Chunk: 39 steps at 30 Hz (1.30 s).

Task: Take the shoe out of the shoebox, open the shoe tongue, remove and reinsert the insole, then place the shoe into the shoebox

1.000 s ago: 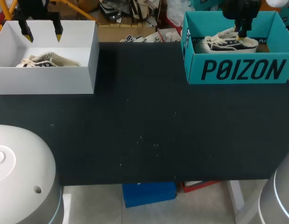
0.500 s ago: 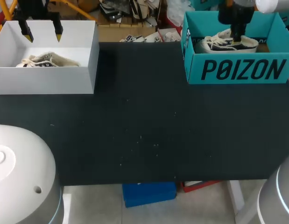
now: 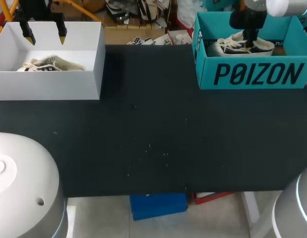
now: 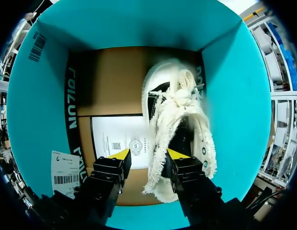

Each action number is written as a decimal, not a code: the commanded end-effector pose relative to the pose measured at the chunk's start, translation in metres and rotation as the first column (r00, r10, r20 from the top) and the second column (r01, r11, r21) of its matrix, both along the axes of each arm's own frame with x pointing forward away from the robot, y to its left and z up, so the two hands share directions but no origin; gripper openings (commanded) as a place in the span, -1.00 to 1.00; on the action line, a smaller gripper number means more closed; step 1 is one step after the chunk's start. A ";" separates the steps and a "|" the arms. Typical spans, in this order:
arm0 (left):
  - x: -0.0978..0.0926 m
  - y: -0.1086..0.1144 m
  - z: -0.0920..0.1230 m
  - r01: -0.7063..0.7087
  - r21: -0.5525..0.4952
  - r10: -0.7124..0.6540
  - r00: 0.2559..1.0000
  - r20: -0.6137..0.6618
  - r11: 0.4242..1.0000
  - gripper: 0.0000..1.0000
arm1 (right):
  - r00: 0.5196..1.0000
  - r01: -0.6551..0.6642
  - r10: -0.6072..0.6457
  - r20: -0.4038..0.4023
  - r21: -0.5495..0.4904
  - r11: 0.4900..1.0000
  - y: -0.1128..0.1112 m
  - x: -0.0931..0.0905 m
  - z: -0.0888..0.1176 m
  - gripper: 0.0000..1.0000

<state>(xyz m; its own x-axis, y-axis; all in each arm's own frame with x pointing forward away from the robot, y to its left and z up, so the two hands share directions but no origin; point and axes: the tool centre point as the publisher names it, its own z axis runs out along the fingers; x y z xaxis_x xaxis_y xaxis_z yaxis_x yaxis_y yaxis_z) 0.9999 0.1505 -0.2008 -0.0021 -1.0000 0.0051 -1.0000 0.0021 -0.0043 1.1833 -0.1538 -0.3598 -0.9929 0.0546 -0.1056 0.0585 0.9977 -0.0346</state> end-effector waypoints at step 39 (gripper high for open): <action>0.000 0.000 0.000 0.000 0.002 0.000 1.000 -0.002 1.000 1.00 | 0.999 0.029 -0.030 -0.024 -0.034 0.999 -0.009 0.016 -0.030 -1.00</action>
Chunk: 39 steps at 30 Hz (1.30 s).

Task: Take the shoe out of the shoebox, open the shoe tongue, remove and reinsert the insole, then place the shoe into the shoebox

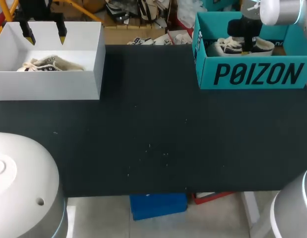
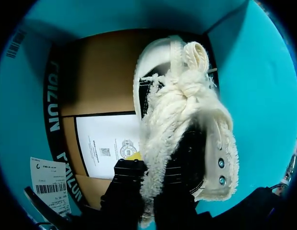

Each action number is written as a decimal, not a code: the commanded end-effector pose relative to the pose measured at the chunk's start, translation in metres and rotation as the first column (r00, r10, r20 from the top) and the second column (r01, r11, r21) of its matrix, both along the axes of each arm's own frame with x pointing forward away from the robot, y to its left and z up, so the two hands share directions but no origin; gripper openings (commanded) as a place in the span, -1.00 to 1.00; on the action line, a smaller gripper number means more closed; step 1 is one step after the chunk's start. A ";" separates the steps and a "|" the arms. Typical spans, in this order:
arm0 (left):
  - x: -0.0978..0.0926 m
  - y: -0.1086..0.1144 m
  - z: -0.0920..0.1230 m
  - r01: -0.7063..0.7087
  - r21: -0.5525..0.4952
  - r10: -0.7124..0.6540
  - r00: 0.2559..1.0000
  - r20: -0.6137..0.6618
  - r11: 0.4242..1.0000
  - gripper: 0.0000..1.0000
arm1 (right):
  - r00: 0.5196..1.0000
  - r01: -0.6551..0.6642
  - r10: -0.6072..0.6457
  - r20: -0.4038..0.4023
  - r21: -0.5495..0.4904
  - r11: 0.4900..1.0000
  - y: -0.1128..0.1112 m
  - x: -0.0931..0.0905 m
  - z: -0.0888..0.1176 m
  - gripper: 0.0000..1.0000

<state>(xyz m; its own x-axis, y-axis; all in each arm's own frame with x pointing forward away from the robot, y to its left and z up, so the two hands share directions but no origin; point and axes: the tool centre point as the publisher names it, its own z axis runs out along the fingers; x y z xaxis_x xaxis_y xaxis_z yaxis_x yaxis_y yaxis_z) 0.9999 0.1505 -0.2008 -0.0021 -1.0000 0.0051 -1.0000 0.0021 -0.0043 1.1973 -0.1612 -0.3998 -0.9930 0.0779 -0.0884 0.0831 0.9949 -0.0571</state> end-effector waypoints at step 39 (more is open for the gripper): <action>0.000 0.000 0.000 0.000 0.002 0.000 1.000 -0.002 1.000 1.00 | 0.948 0.138 -0.055 0.312 -0.251 0.958 0.016 -0.061 0.236 -1.00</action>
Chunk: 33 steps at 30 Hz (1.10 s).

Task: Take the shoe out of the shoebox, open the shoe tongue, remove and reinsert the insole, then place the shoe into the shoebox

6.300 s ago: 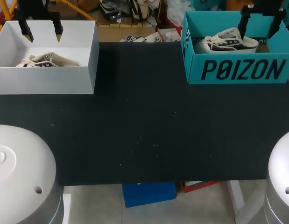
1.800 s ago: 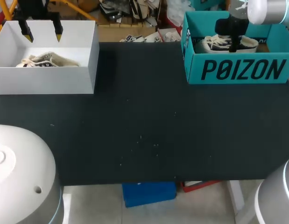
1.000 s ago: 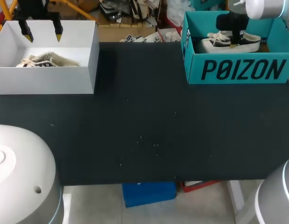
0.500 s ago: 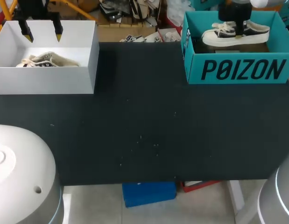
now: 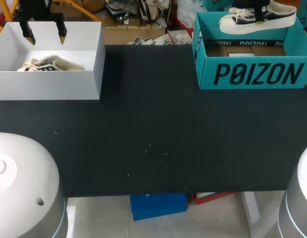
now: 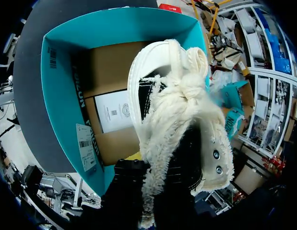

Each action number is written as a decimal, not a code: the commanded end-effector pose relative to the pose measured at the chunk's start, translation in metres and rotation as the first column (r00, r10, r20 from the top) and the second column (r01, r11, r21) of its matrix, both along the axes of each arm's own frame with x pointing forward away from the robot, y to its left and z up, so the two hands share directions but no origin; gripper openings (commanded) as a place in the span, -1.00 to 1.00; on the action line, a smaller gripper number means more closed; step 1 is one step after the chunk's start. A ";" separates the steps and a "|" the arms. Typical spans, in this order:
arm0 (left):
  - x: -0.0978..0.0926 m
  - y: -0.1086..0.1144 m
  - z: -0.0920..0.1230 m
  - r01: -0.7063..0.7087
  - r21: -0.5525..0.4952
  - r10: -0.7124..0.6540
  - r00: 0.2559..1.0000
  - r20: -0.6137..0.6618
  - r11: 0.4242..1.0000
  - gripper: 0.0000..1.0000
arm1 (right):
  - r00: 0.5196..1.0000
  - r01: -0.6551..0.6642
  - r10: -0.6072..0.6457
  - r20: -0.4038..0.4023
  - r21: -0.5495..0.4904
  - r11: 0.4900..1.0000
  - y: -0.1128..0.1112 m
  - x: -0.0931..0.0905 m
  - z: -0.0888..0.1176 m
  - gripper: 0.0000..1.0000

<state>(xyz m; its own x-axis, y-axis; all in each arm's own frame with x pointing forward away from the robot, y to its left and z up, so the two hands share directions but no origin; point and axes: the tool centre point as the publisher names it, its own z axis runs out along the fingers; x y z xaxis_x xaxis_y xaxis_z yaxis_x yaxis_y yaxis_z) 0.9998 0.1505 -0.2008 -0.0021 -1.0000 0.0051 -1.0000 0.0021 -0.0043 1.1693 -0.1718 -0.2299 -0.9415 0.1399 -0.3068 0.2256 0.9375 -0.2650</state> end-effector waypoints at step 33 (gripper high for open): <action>0.000 0.000 0.000 0.000 0.002 0.000 1.000 -0.002 1.000 1.00 | 0.940 -0.044 0.063 0.336 -0.064 0.997 0.287 -0.250 0.109 -1.00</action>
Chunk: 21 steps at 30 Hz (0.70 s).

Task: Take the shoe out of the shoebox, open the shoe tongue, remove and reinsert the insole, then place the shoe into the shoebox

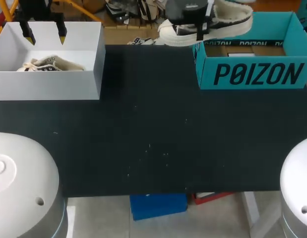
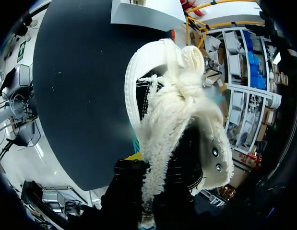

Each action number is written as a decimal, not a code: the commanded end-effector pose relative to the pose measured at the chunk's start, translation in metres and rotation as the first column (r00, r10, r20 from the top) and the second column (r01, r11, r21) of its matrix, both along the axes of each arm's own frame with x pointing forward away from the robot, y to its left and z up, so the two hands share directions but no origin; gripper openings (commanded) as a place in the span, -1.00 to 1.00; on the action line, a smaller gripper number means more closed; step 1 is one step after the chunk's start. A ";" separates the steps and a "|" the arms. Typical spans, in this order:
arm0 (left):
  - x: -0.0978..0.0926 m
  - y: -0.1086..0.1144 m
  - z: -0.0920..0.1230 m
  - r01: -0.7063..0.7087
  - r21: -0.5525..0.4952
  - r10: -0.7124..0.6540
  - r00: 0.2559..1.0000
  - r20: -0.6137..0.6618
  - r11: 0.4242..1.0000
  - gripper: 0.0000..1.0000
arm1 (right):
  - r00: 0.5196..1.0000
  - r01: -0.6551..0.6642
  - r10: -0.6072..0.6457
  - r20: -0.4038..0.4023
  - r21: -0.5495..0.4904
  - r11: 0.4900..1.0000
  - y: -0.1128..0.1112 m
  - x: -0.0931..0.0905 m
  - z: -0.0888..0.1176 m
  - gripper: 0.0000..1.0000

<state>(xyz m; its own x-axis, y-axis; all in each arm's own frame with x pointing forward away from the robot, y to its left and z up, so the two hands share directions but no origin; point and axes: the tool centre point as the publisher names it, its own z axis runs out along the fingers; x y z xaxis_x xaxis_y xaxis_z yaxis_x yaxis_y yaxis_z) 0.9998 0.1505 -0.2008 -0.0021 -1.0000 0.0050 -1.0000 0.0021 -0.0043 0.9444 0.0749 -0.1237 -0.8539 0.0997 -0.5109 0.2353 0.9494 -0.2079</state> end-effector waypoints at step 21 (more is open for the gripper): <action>0.000 0.000 0.000 0.000 0.002 0.000 1.000 -0.002 1.000 1.00 | 0.994 0.059 -0.069 0.089 0.110 0.992 0.150 -0.092 -0.119 -1.00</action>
<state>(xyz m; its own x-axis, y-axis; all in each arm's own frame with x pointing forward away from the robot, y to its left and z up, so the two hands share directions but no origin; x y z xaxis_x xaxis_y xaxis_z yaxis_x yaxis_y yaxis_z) 0.9998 0.1505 -0.2008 -0.0021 -1.0000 0.0050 -1.0000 0.0021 -0.0043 0.8523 0.2166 -0.2266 -0.8015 0.1975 -0.5645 0.2928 0.9526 -0.0825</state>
